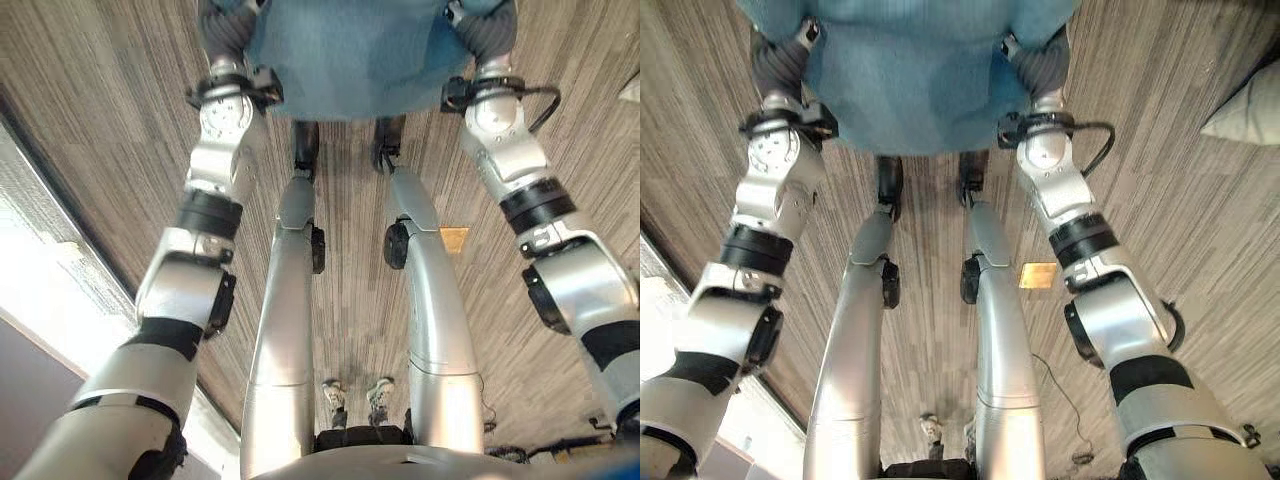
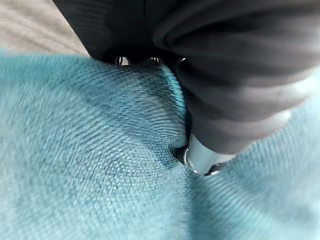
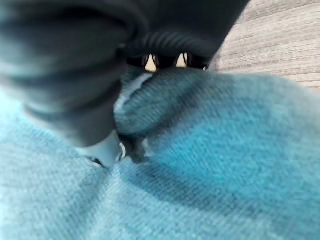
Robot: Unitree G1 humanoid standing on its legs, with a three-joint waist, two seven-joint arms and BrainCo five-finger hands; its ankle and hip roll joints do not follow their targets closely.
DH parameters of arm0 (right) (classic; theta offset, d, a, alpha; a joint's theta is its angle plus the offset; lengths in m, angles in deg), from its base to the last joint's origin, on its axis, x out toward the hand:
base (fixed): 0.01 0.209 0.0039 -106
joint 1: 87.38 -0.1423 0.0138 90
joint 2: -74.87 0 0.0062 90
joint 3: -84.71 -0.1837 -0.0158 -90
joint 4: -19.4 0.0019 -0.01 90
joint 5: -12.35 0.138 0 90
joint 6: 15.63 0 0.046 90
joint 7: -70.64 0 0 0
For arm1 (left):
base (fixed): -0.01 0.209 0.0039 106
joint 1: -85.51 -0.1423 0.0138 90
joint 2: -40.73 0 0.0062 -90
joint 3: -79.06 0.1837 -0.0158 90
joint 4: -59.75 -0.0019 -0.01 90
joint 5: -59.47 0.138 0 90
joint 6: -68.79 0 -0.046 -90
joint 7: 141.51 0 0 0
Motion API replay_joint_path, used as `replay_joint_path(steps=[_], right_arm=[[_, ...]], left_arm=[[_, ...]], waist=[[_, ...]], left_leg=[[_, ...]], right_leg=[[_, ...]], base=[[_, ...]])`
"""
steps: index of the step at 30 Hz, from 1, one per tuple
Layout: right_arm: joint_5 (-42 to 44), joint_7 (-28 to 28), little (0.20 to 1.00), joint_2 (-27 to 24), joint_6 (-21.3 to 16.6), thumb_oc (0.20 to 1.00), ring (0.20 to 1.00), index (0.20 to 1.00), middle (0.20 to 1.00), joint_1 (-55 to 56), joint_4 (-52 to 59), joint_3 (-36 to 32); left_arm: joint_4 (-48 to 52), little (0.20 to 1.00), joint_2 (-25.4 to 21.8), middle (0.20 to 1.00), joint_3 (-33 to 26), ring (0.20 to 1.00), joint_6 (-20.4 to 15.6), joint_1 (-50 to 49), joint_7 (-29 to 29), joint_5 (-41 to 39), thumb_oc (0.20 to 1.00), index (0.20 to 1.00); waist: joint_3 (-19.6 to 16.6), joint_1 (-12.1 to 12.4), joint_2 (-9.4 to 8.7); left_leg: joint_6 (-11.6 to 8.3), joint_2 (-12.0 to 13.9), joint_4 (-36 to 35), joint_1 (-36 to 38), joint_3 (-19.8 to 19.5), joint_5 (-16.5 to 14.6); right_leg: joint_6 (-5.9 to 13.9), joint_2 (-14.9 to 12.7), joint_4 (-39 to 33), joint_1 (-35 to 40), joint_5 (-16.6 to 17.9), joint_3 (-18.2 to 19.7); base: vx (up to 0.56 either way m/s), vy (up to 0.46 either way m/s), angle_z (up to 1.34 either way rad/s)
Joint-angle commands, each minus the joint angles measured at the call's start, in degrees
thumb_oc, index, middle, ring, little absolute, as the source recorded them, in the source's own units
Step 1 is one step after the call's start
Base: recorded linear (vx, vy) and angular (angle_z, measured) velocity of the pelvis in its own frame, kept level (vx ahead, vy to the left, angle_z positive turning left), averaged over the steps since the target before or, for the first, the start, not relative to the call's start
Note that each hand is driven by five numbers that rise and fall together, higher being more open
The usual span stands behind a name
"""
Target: Pick up all the scattered cushions and arrange them neatly on the sofa.
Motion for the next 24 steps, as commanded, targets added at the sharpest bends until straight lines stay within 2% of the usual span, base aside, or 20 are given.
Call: replay_joint_path(steps=[1, 7, 9, 12, 13, 15, 16, 17, 20, 21, 22, 24], right_arm=[[-3.4, 3.8, 0.200, 4.7, -6.6, 0.200, 0.200, 0.200, 0.200, -5.2, 8.7, -1.3], [-5.5, 6.4, 0.200, 6.2, -6.5, 0.200, 0.200, 0.200, 0.200, 7.2, 18.0, -3.8], [-6.0, 7.6, 0.200, 7.8, -6.6, 0.200, 0.200, 0.200, 0.200, 15.6, 22.9, -5.1], [-5.9, 8.6, 0.200, 8.7, -6.4, 0.200, 0.200, 0.200, 0.200, 20.0, 24.5, -5.7], [-5.5, 9.4, 0.200, 9.5, -6.5, 0.200, 0.200, 0.200, 0.200, 22.8, 25.5, -6.2], [-5.2, 10.7, 0.200, 9.7, -6.1, 0.200, 0.200, 0.200, 0.200, 26.6, 26.1, -6.5], [-4.3, 12.2, 0.200, 11.0, -5.6, 0.200, 0.200, 0.200, 0.200, 31.5, 26.9, -7.3], [-4.3, 12.2, 0.200, 11.0, -5.6, 0.200, 0.200, 0.200, 0.200, 31.5, 27.0, -7.3], [-3.1, 16.4, 0.200, 13.3, -4.0, 0.200, 0.200, 0.200, 0.200, 40.6, 27.4, -9.0], [-3.1, 16.4, 0.200, 13.3, -4.0, 0.200, 0.200, 0.200, 0.200, 40.6, 27.4, -9.0], [-3.0, 17.9, 0.200, 14.3, -3.4, 0.200, 0.200, 0.200, 0.200, 43.5, 27.1, -9.9], [-3.1, 19.0, 0.200, 14.4, -3.1, 0.200, 0.200, 0.200, 0.200, 45.3, 26.6, -11.0]], left_arm=[[6.9, 0.200, 1.0, 0.200, 3.8, 0.200, -4.8, 4.7, -5.9, 0.9, 0.200, 0.200], [15.5, 0.200, 3.0, 0.200, 4.6, 0.200, -4.0, -5.5, -7.8, 3.9, 0.200, 0.200], [18.8, 0.200, 3.5, 0.200, 6.0, 0.200, -4.0, -11.2, -8.6, 5.9, 0.200, 0.200], [20.0, 0.200, 4.7, 0.200, 6.5, 0.200, -3.8, -14.7, -9.2, 5.7, 0.200, 0.200], [20.8, 0.200, 5.2, 0.200, 6.5, 0.200, -3.7, -16.8, -9.8, 5.6, 0.200, 0.200], [20.8, 0.200, 5.8, 0.200, 7.0, 0.200, -3.5, -19.4, -10.3, 5.2, 0.200, 0.200], [20.9, 0.200, 5.5, 0.200, 6.9, 0.200, -3.1, -22.9, -11.0, 6.2, 0.200, 0.200], [21.0, 0.200, 5.5, 0.200, 6.9, 0.200, -3.1, -22.9, -11.0, 6.2, 0.200, 0.200], [19.4, 0.200, 6.6, 0.200, 6.1, 0.200, -2.9, -31.2, -12.9, 6.3, 0.200, 0.200], [19.4, 0.200, 6.6, 0.200, 6.1, 0.200, -2.9, -31.2, -12.9, 6.3, 0.200, 0.200], [18.2, 0.200, 7.7, 0.200, 5.5, 0.200, -2.8, -34.0, -13.8, 5.8, 0.200, 0.200], [17.0, 0.200, 8.2, 0.200, 5.1, 0.200, -2.9, -35.6, -14.4, 5.5, 0.200, 0.200]], waist=[[-1.2, -1.7, 4.26], [-1.2, -1.0, 3.40], [-1.6, -0.1, 2.76], [-3.2, 0.6, 2.44], [-3.8, 1.1, 2.36], [-5.5, 1.7, 2.18], [-7.4, 2.4, 2.19], [-7.4, 2.4, 2.18], [-12.3, 3.6, 3.09], [-12.4, 3.5, 3.09], [-14.3, 3.9, 3.50], [-16.3, 3.8, 4.04]], left_leg=[[1.63, -2.8, -2.2, 3.5, -4.1, -5.1], [0.65, -1.7, -11.6, 19.2, -4.3, -2.8], [0.19, -1.2, -16.3, 29.5, -4.8, -2.0], [0.09, -0.8, -18.5, 34.0, -5.0, -1.8], [0.11, -1.0, -19.6, 35.7, -4.8, 0.1], [-0.01, -0.5, -21.4, 39.9, -5.1, 0.2], [-0.13, 0.0, -23.4, 44.4, -5.4, 0.2], [-0.13, 0.0, -23.5, 44.5, -5.4, 0.2], [-0.30, 0.4, -27.5, 53.3, -5.5, 0.3], [-0.29, 0.3, -27.5, 53.1, -5.6, 0.4], [-0.64, 1.0, -29.3, 56.9, -5.7, 0.5], [-1.34, 1.6, -30.6, 59.5, -5.3, 1.3]], right_leg=[[1.60, 2.0, 3.9, 7.3, -4.7, -0.1], [1.56, 0.8, -4.8, 21.9, -3.5, -1.7], [1.74, -0.1, -9.2, 31.4, -3.0, -2.5], [1.72, -0.3, -11.2, 35.9, -3.1, -2.8], [1.57, -0.8, -12.5, 37.7, -1.6, -3.5], [1.68, -1.2, -14.2, 41.8, -1.8, -4.1], [1.86, -1.3, -15.6, 45.9, -1.8, -4.4], [1.86, -1.3, -15.7, 46.0, -1.8, -4.4], [2.15, -1.1, -18.3, 53.7, -2.2, -4.6], [2.18, -1.2, -18.3, 53.6, -2.2, -4.6], [2.27, -0.8, -19.2, 56.9, -2.6, -4.6], [2.34, -0.5, -20.0, 59.2, -2.8, -5.0]], base=[[-0.07, -0.073, 0.13], [-0.04, -0.097, 0.05], [-0.02, -0.111, 0.11], [0.00, -0.045, 0.06], [-0.02, -0.019, 0.03], [0.10, -0.030, 0.03], [0.13, -0.022, 0.07], [0.20, -0.013, 0.08], [0.19, 0.007, 0.08], [0.21, -0.006, 0.00], [0.14, -0.002, 0.01], [0.15, -0.022, 0.15]])
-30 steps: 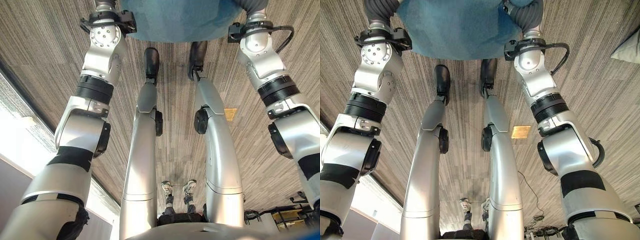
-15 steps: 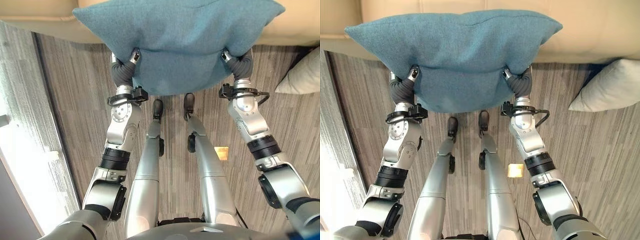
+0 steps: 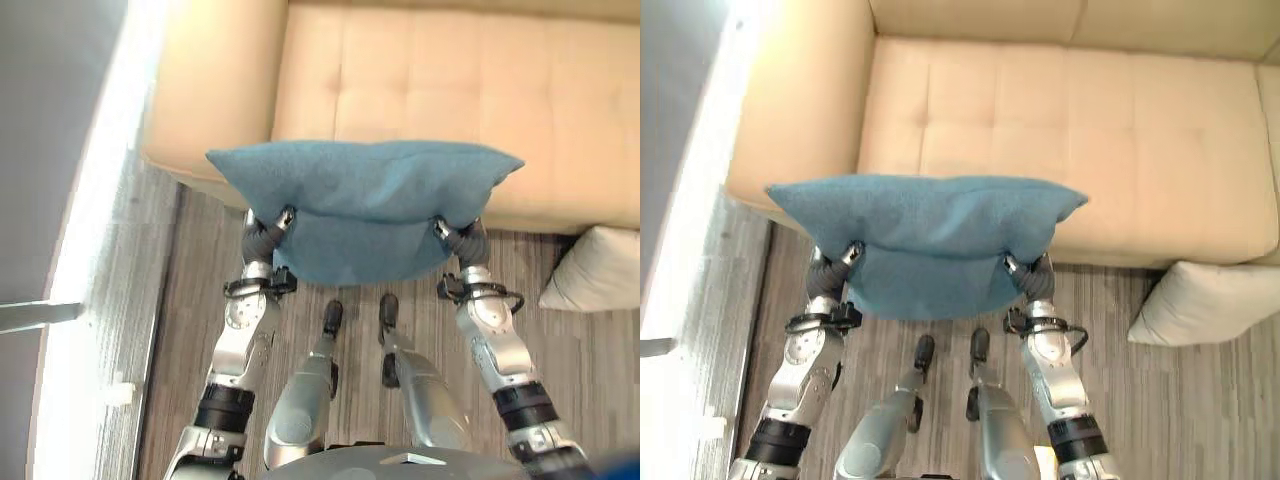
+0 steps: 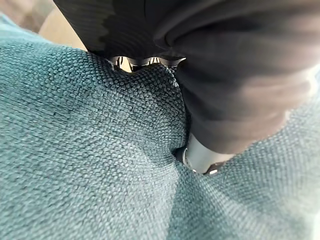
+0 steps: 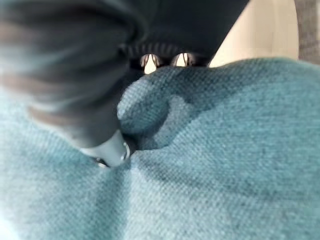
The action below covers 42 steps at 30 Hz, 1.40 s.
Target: Pick up all the scattered cushions and arrange them neatly on the sofa.
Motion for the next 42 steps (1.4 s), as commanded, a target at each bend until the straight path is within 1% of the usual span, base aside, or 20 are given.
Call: replay_joint_path(steps=[1, 2, 6, 10, 12, 14, 16, 17, 20, 24, 28, 30, 31, 32, 33, 34, 36, 38, 39, 42], right_arm=[[0.6, 4.2, 0.200, 0.9, -3.0, 0.200, 0.200, 0.200, 0.200, -2.6, 4.8, -0.7], [0.0, 5.0, 0.200, 0.7, -2.8, 0.200, 0.200, 0.200, 0.200, -1.1, 4.3, -1.7], [-0.9, 6.3, 0.200, 1.1, -2.2, 0.200, 0.200, 0.200, 0.200, 1.2, 4.1, -3.4], [-0.9, 6.8, 0.200, 1.2, -1.8, 0.200, 0.200, 0.200, 0.200, 2.3, 4.0, -4.6], [-1.3, 7.2, 0.200, 1.1, -1.6, 0.200, 0.200, 0.200, 0.200, 3.0, 4.1, -5.1], [-1.8, 7.8, 0.200, 1.2, -1.0, 0.200, 0.200, 0.200, 0.200, 3.6, 4.1, -5.3], [-1.9, 7.8, 0.200, 1.1, -0.9, 0.200, 0.200, 0.200, 0.200, 3.8, 4.1, -5.3], [-1.9, 7.6, 0.200, 1.2, -0.9, 0.200, 0.200, 0.200, 0.200, 3.4, 4.0, -5.2], [-1.6, 7.2, 0.200, 1.6, -1.1, 0.200, 0.200, 0.200, 0.200, 2.7, 4.3, -5.1], [-2.0, 7.3, 0.200, 2.2, -1.0, 0.200, 0.200, 0.200, 0.200, 1.2, 4.4, -3.5], [-2.0, 7.9, 0.200, 3.3, -0.9, 0.200, 0.200, 0.200, 0.200, -0.1, 5.4, -2.0], [-2.4, 8.1, 0.200, 3.8, -1.2, 0.200, 0.200, 0.200, 0.200, -0.8, 5.9, -1.7], [-2.4, 8.8, 0.200, 4.1, -1.2, 0.200, 0.200, 0.200, 0.200, -1.7, 6.3, -1.0], [-2.4, 8.8, 0.200, 4.1, -1.2, 0.200, 0.200, 0.200, 0.200, -1.7, 6.3, -1.0], [-2.4, 9.1, 0.200, 4.5, -1.2, 0.200, 0.200, 0.200, 0.200, -1.5, 6.7, -0.7], [-2.3, 9.5, 0.200, 5.0, -1.1, 0.200, 0.200, 0.200, 0.200, -1.0, 7.3, -0.2], [-2.5, 9.2, 0.200, 4.8, -1.1, 0.200, 0.200, 0.200, 0.200, -1.1, 7.4, 0.4], [-2.6, 8.8, 0.200, 4.4, -0.7, 0.200, 0.200, 0.200, 0.200, -0.8, 7.5, 0.5], [-2.6, 8.7, 0.200, 4.1, -0.7, 0.200, 0.200, 0.200, 0.200, -0.6, 7.3, 0.6], [-3.1, 7.8, 0.200, 3.3, -1.5, 0.200, 0.200, 0.200, 0.200, -0.2, 6.4, -0.2]], left_arm=[[1.8, 0.200, 0.2, 0.200, 2.0, 0.200, -4.2, 6.0, -4.5, 0.4, 0.200, 0.200], [1.2, 0.200, 0.3, 0.200, 1.3, 0.200, -4.2, 4.9, -4.9, 0.6, 0.200, 0.200], [-0.1, 0.200, 0.6, 0.200, 0.1, 0.200, -4.4, 3.0, -5.6, 0.8, 0.200, 0.200], [-0.5, 0.200, 1.0, 0.200, -0.2, 0.200, -4.4, 2.5, -5.9, 1.1, 0.200, 0.200], [-0.4, 0.200, 1.7, 0.200, -0.1, 0.200, -4.4, 1.9, -6.2, 1.3, 0.200, 0.200], [-1.5, 0.200, 2.5, 0.200, 0.1, 0.200, -4.1, 0.4, -6.6, 1.3, 0.200, 0.200], [-1.8, 0.200, 2.6, 0.200, 0.1, 0.200, -4.0, 0.2, -6.6, 1.4, 0.200, 0.200], [-1.8, 0.200, 2.6, 0.200, -0.2, 0.200, -3.9, 0.1, -6.6, 1.9, 0.200, 0.200], [-1.6, 0.200, 2.7, 0.200, -0.6, 0.200, -3.9, -0.1, -6.6, 2.2, 0.200, 0.200], [-0.7, 0.200, 2.2, 0.200, -1.3, 0.200, -3.6, -0.4, -6.3, 2.8, 0.200, 0.200], [0.6, 0.200, 1.7, 0.200, -1.3, 0.200, -3.3, -1.0, -6.5, 3.1, 0.200, 0.200], [1.0, 0.200, 1.1, 0.200, -1.5, 0.200, -3.2, -0.9, -6.5, 3.3, 0.200, 0.200], [1.4, 0.200, 0.4, 0.200, -1.7, 0.200, -3.1, -0.9, -6.3, 3.5, 0.200, 0.200], [1.4, 0.200, 0.4, 0.200, -1.7, 0.200, -3.1, -0.9, -6.3, 3.5, 0.200, 0.200], [1.4, 0.200, 0.2, 0.200, -1.7, 0.200, -3.2, -0.8, -6.2, 3.6, 0.200, 0.200], [1.3, 0.200, 0.3, 0.200, -1.6, 0.200, -3.2, -0.7, -6.0, 3.8, 0.200, 0.200], [1.4, 0.200, 0.5, 0.200, -1.2, 0.200, -3.3, -0.9, -6.1, 3.9, 0.200, 0.200], [1.3, 0.200, 0.8, 0.200, -0.9, 0.200, -3.2, -1.0, -5.6, 3.9, 0.200, 0.200], [1.1, 0.200, 0.8, 0.200, -0.7, 0.200, -3.2, -0.8, -5.6, 3.8, 0.200, 0.200], [0.4, 0.200, 1.7, 0.200, -0.6, 0.200, -4.0, -0.7, -5.6, 2.9, 0.200, 0.200]], waist=[[-5.6, -0.6, -0.97], [-7.5, -0.7, -0.70], [-10.6, -0.8, -0.83], [-11.7, -0.9, -1.52], [-12.7, -1.1, -2.26], [-14.7, -1.4, -1.74], [-14.9, -1.4, -1.46], [-15.0, -1.1, -1.15], [-14.7, 0.1, -1.16], [-15.6, 1.6, -1.20], [-16.0, 2.6, -1.29], [-15.7, 3.3, -1.10], [-14.9, 3.6, 0.02], [-14.9, 3.6, -0.01], [-14.5, 3.4, 0.61], [-14.2, 2.5, 1.33], [-14.0, 1.3, 0.95], [-13.2, -0.2, 0.37], [-13.1, -0.6, -0.15], [-15.1, -0.6, -1.79]], left_leg=[[-1.73, 0.0, -1.9, 1.4, -1.6, -0.8], [-2.39, 0.7, -2.7, 3.4, -1.5, -0.1], [-3.69, 1.9, -2.8, 6.4, -1.6, 1.4], [-4.05, 2.2, -0.6, 6.6, -1.3, 2.0], [-3.94, 2.2, 2.2, 6.5, 0.4, 1.6], [-2.23, -0.3, -2.2, 8.7, 4.3, -0.3], [-2.04, -1.2, -3.0, 8.5, 5.2, -0.5], [-1.72, -3.2, -3.0, 6.2, 6.7, 0.0], [-1.76, -4.9, -2.5, 3.6, 8.8, 1.1], [-0.59, -5.1, -3.0, 5.7, 7.0, -0.1], [0.51, -3.9, -3.0, 8.6, 7.7, -1.5], [0.97, -3.5, -3.0, 9.5, 8.1, -1.7], [1.43, -2.1, -2.7, 10.4, 8.1, -1.2], [1.44, -2.2, -2.7, 10.4, 8.1, -1.2], [1.52, -1.6, -2.9, 11.3, 8.0, -1.2], [1.30, -0.9, -3.0, 12.9, 7.4, -1.5], [1.32, -0.9, -3.0, 14.7, 6.2, -3.3], [1.23, -0.9, -3.0, 17.2, 4.5, -5.1], [1.11, -1.0, -3.0, 17.9, 4.1, -5.6], [-0.71, 1.2, -3.0, 18.7, 1.9, -4.0]], right_leg=[[2.27, -0.8, -0.6, 4.1, 0.1, -1.0], [2.45, -0.3, -1.6, 6.3, 0.0, -0.9], [2.26, 0.8, -3.5, 10.7, -0.5, -0.4], [2.38, 0.6, -5.0, 13.5, -0.3, -0.7], [2.92, -0.4, -5.7, 15.3, 0.2, -1.4], [3.18, 0.0, -5.9, 17.0, 0.5, -1.1], [3.20, 0.2, -6.0, 17.4, 0.5, -1.1], [3.12, 1.0, -6.1, 18.2, 0.4, -0.1], [3.16, 2.2, -6.1, 19.5, 0.0, 2.2], [3.43, 2.4, -5.6, 21.0, -0.7, 5.0], [4.82, 0.8, -1.1, 21.1, -0.9, 6.9], [6.46, -0.1, 4.4, 19.2, 0.5, 6.6], [8.14, -0.3, 13.8, 15.1, 3.4, 6.2], [8.16, -0.3, 14.0, 15.0, 3.3, 6.3], [8.71, 0.1, 17.2, 13.2, 3.7, 5.8], [8.59, -0.1, 19.1, 10.3, 3.3, 3.5], [6.49, 0.2, 11.4, 7.3, 1.2, 1.6], [6.28, 0.2, 3.1, 4.3, 2.7, 1.2], [6.19, 0.3, 1.5, 5.0, 3.1, 1.7], [4.64, 1.3, -2.2, 9.3, 3.6, 2.3]], base=[[0.16, -0.070, 0.23], [0.16, -0.087, 0.18], [0.12, -0.102, 0.23], [0.05, -0.072, 0.11], [0.07, -0.054, 0.17], [0.15, -0.021, 0.16], [0.09, 0.014, 0.09], [0.10, 0.035, -0.02], [0.09, 0.039, -0.17], [0.15, 0.079, -0.47], [0.17, 0.137, -0.32], [0.09, 0.141, -0.52], [0.06, 0.117, -0.35], [0.07, 0.119, -0.54], [0.10, 0.095, -0.51], [0.15, 0.100, -0.44], [0.25, 0.002, -0.13], [0.30, -0.083, 0.02], [0.31, -0.141, 0.44], [0.33, -0.250, 1.13]])
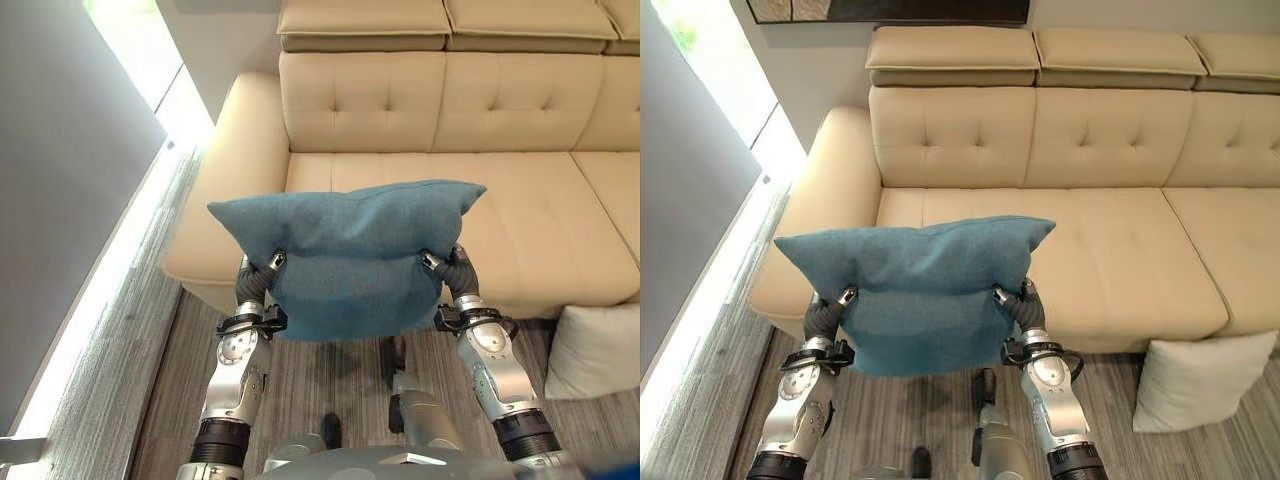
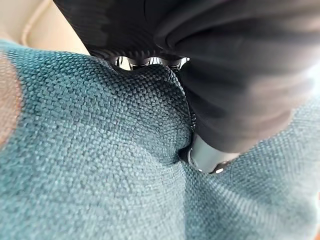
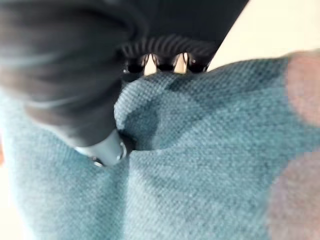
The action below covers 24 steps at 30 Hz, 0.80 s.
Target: Pick up all the scattered cushions and arrange them neatly on the sofa.
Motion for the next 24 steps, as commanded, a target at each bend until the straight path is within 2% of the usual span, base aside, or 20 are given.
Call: replay_joint_path(steps=[1, 2, 4, 6, 7, 10, 13, 15, 16, 19, 22, 24], right_arm=[[0.2, 1.5, 0.200, 2.0, -5.8, 0.200, 0.200, 0.200, 0.200, -4.5, 6.9, -0.7], [0.3, 1.3, 0.200, 1.8, -5.9, 0.200, 0.200, 0.200, 0.200, -4.5, 6.9, -1.2], [0.1, 0.8, 0.200, 1.1, -6.1, 0.200, 0.200, 0.200, 0.200, -4.5, 6.7, -2.2], [0.5, 0.4, 0.200, 0.4, -6.1, 0.200, 0.200, 0.200, 0.200, -4.2, 6.8, -3.2], [0.5, 0.6, 0.200, 0.3, -5.9, 0.200, 0.200, 0.200, 0.200, -4.0, 6.6, -3.3], [0.4, 0.8, 0.200, -0.2, -5.7, 0.200, 0.200, 0.200, 0.200, -3.8, 6.5, -3.9], [0.8, 0.7, 0.200, -0.6, -4.8, 0.200, 0.200, 0.200, 0.200, -3.9, 5.6, -4.1], [0.7, 0.7, 0.200, -0.5, -4.9, 0.200, 0.200, 0.200, 0.200, -3.8, 5.7, -4.1], [0.5, 1.0, 0.200, -0.5, -4.9, 0.200, 0.200, 0.200, 0.200, -3.9, 5.6, -3.7], [0.5, 1.7, 0.200, 0.3, -4.9, 0.200, 0.200, 0.200, 0.200, -3.9, 5.5, -2.9], [0.4, 2.3, 0.200, 1.5, -5.0, 0.200, 0.200, 0.200, 0.200, -4.8, 6.1, -1.8], [0.5, 2.9, 0.200, 1.9, -4.9, 0.200, 0.200, 0.200, 0.200, -5.2, 6.5, -1.4]], left_arm=[[5.7, 0.200, 0.4, 0.200, 3.2, 0.200, -4.9, 5.8, -2.2, 0.1, 0.200, 0.200], [5.5, 0.200, 0.5, 0.200, 3.3, 0.200, -5.0, 6.1, -2.2, 0.0, 0.200, 0.200], [5.6, 0.200, 0.7, 0.200, 3.3, 0.200, -5.0, 7.0, -2.2, -0.5, 0.200, 0.200], [5.4, 0.200, 1.0, 0.200, 3.7, 0.200, -5.2, 7.8, -2.3, -0.9, 0.200, 0.200], [5.4, 0.200, 1.0, 0.200, 3.7, 0.200, -5.0, 7.7, -2.4, -0.8, 0.200, 0.200], [5.2, 0.200, 0.9, 0.200, 3.7, 0.200, -4.8, 7.1, -3.1, -0.9, 0.200, 0.200], [5.5, 0.200, 0.5, 0.200, 2.5, 0.200, -4.1, 6.5, -3.2, -0.2, 0.200, 0.200], [5.5, 0.200, 0.8, 0.200, 2.4, 0.200, -4.2, 6.1, -3.3, -0.3, 0.200, 0.200], [5.3, 0.200, 0.9, 0.200, 2.4, 0.200, -4.1, 5.4, -3.4, -0.2, 0.200, 0.200], [5.5, 0.200, 0.6, 0.200, 2.0, 0.200, -4.1, 4.2, -3.6, 0.2, 0.200, 0.200], [6.4, 0.200, -0.4, 0.200, 1.6, 0.200, -3.9, 3.9, -3.5, 0.5, 0.200, 0.200], [6.7, 0.200, -1.1, 0.200, 1.2, 0.200, -3.8, 3.8, -3.4, 0.7, 0.200, 0.200]], waist=[[-2.8, 0.8, 1.33], [-2.7, 0.6, 1.21], [-2.1, 0.2, 0.27], [-1.5, 0.2, -1.13], [-1.5, 0.6, -1.71], [-1.6, 1.1, -2.19], [-0.8, 3.5, -1.35], [-0.6, 4.5, -1.15], [-1.0, 4.9, -0.72], [-1.9, 5.1, -0.65], [-2.1, 6.2, -0.34], [-1.6, 6.4, 0.10]], left_leg=[[-2.93, 1.9, -1.6, -1.2, -5.1, 7.2], [-3.36, 2.5, -1.1, -1.1, -5.1, 7.7], [-4.32, 3.3, 5.5, -4.4, -4.5, 7.9], [-3.60, 3.1, 11.1, -9.0, -2.6, 7.4], [-2.80, 1.4, 10.6, -10.8, -2.7, 6.0], [-2.13, -0.5, 7.6, -13.0, -0.6, 4.3], [-2.37, -2.9, 5.8, -17.9, -0.3, 7.4], [-2.48, -3.4, 6.3, -19.6, -0.7, 8.4], [-2.16, -3.2, 4.0, -17.3, -1.0, 8.1], [-1.53, -2.7, 2.9, -14.1, -0.8, 7.6], [-0.55, -2.2, 2.2, -11.3, 0.0, 6.5], [-0.05, -1.7, 2.5, -10.4, 0.5, 6.3]], right_leg=[[1.22, 3.3, -4.5, 10.0, 1.9, -1.0], [0.95, 3.4, -5.0, 10.9, 1.3, -1.3], [0.43, 2.9, -5.1, 12.3, 0.7, -1.9], [0.17, 1.7, -6.3, 14.1, 0.7, -2.4], [0.22, 1.5, -6.8, 14.6, 0.9, -1.9], [0.34, 1.6, -7.7, 16.1, 0.7, -1.0], [0.10, 3.3, -8.1, 19.0, -0.9, 1.5], [-0.08, 3.6, -8.1, 20.1, -1.4, 2.7], [-0.14, 3.7, -8.0, 21.1, -1.8, 3.7], [0.74, 3.0, -6.5, 21.4, -2.4, 4.9], [2.36, 1.8, -0.1, 19.7, -2.5, 6.2], [3.80, 1.5, 5.9, 17.1, -0.5, 5.8]], base=[[0.18, -0.177, 0.60], [0.16, -0.184, 0.20], [0.10, -0.149, 0.20], [0.12, -0.145, 0.40], [0.15, -0.118, 0.48], [0.15, -0.027, 0.10], [0.22, 0.068, -0.31], [0.20, 0.102, -0.63], [0.22, 0.159, -0.78], [0.22, 0.233, -0.48], [0.12, 0.197, -0.42], [0.07, 0.126, -0.71]])
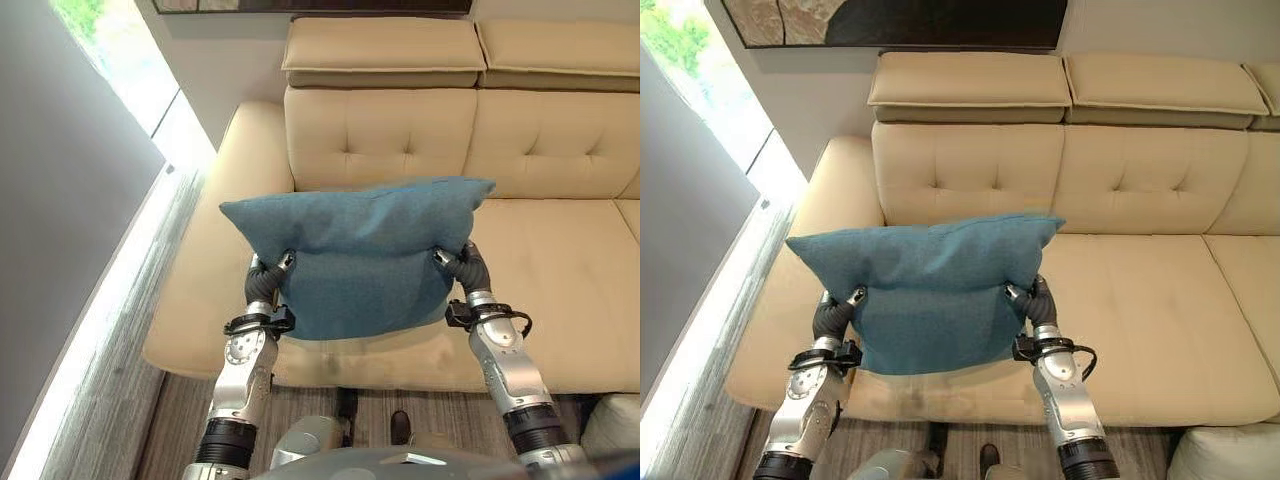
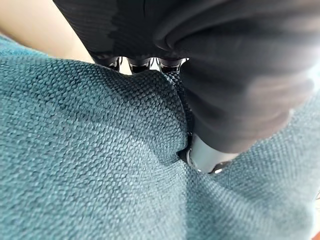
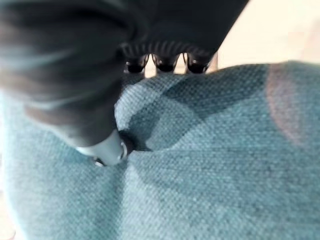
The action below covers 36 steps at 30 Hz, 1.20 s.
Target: Pick up all the scattered cushions and arrange them neatly on the sofa.
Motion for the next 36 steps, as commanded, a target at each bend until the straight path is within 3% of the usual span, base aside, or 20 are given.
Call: replay_joint_path(steps=[1, 3, 6, 8, 11, 15, 24, 32, 36], right_arm=[[0.6, 3.1, 0.200, 3.1, -4.5, 0.200, 0.200, 0.200, 0.200, -3.7, 6.4, 0.1], [0.8, 3.6, 0.200, 4.0, -4.6, 0.200, 0.200, 0.200, 0.200, -3.2, 7.5, 0.5], [0.5, 3.4, 0.200, 3.8, -4.8, 0.200, 0.200, 0.200, 0.200, -3.0, 7.6, 0.5], [0.3, 3.2, 0.200, 3.8, -4.5, 0.200, 0.200, 0.200, 0.200, -2.2, 7.8, 0.4], [-0.4, 2.8, 0.200, 3.4, -4.8, 0.200, 0.200, 0.200, 0.200, -2.3, 7.1, 0.1], [-1.2, 1.6, 0.200, 1.5, -4.8, 0.200, 0.200, 0.200, 0.200, -2.8, 6.0, -1.4], [-3.2, -1.5, 0.200, -1.6, -4.6, 0.200, 0.200, 0.200, 0.200, -6.5, 4.6, -1.5], [-5.8, -8.0, 0.200, -3.6, -4.9, 0.200, 0.200, 0.200, 0.200, -22.8, -3.7, 6.2], [-5.7, -12.3, 0.200, -6.6, -4.9, 0.200, 0.200, 0.200, 0.200, -35.9, -8.3, 9.4]], left_arm=[[6.6, 0.200, -0.4, 0.200, 0.9, 0.200, -4.0, 1.8, -2.4, 0.7, 0.200, 0.200], [6.2, 0.200, -0.4, 0.200, 1.2, 0.200, -4.1, 1.9, -2.1, 0.8, 0.200, 0.200], [6.2, 0.200, -0.1, 0.200, 1.5, 0.200, -4.3, 1.6, -2.2, 0.8, 0.200, 0.200], [6.1, 0.200, 0.1, 0.200, 2.4, 0.200, -4.1, 1.3, -2.4, 0.7, 0.200, 0.200], [5.3, 0.200, 0.3, 0.200, 2.0, 0.200, -4.1, 1.5, -2.3, 1.0, 0.200, 0.200], [3.7, 0.200, 0.8, 0.200, 0.8, 0.200, -4.8, 1.9, -1.6, 0.7, 0.200, 0.200], [2.1, 0.200, -0.5, 0.200, 0.8, 0.200, -4.7, 7.4, 0.7, 2.7, 0.200, 0.200], [-5.9, 0.200, -2.3, 0.200, 2.1, 0.200, -6.4, 21.9, 5.9, 0.1, 0.200, 0.200], [-13.1, 0.200, -8.3, 0.200, 2.9, 0.200, -7.9, 34.1, 9.6, 0.7, 0.200, 0.200]], waist=[[-3.2, 1.3, -2.82], [-2.9, 0.2, -1.60], [-2.7, -1.1, -0.99], [-2.5, -1.9, -1.52], [-2.9, -1.8, -2.07], [-5.2, -1.8, -2.64], [-6.5, -3.2, -3.09], [-3.9, -3.8, -1.33], [-1.1, -4.0, -0.01]], left_leg=[[-1.98, 1.3, 4.0, -0.5, -5.5, -4.5], [-1.85, 2.0, 3.0, 1.7, -6.2, -4.7], [-1.92, 2.3, 1.2, 4.3, -7.8, -5.4], [-1.90, 1.6, 1.3, 5.2, -8.7, -6.4], [-2.22, 1.7, 1.4, 5.6, -8.9, -6.9], [-2.98, 2.5, -0.3, 7.1, -10.4, -6.1], [-4.02, 3.5, -0.3, 7.1, -11.5, -7.0], [-3.96, 2.0, -0.3, -0.2, -11.7, -6.8], [-3.99, 0.9, -0.3, -5.3, -11.8, -5.0]], right_leg=[[1.45, 0.5, 1.1, 2.6, 14.3, -1.7], [1.53, 0.2, 4.2, -1.0, 14.3, -3.5], [0.29, -0.6, -1.3, -3.2, 13.3, -4.9], [-0.34, -1.1, -6.3, -2.8, 13.2, -4.6], [-0.29, -1.5, -8.0, -1.5, 13.8, -4.5], [-1.30, 0.0, -12.3, 2.1, 13.9, -4.7], [-2.19, 0.8, -16.3, 4.6, 12.9, -6.5], [-2.53, 0.9, -16.6, -1.1, 12.9, -5.6], [-3.05, 1.2, -16.6, -5.6, 14.3, -4.6]], base=[[0.03, 0.103, -0.49], [0.09, 0.097, -0.19], [0.14, 0.009, -0.16], [0.14, -0.027, 0.27], [0.08, -0.052, 0.42], [0.16, -0.090, 0.23], [0.11, -0.056, 0.13], [-0.08, 0.016, 0.05], [-0.14, 0.059, -0.01]])
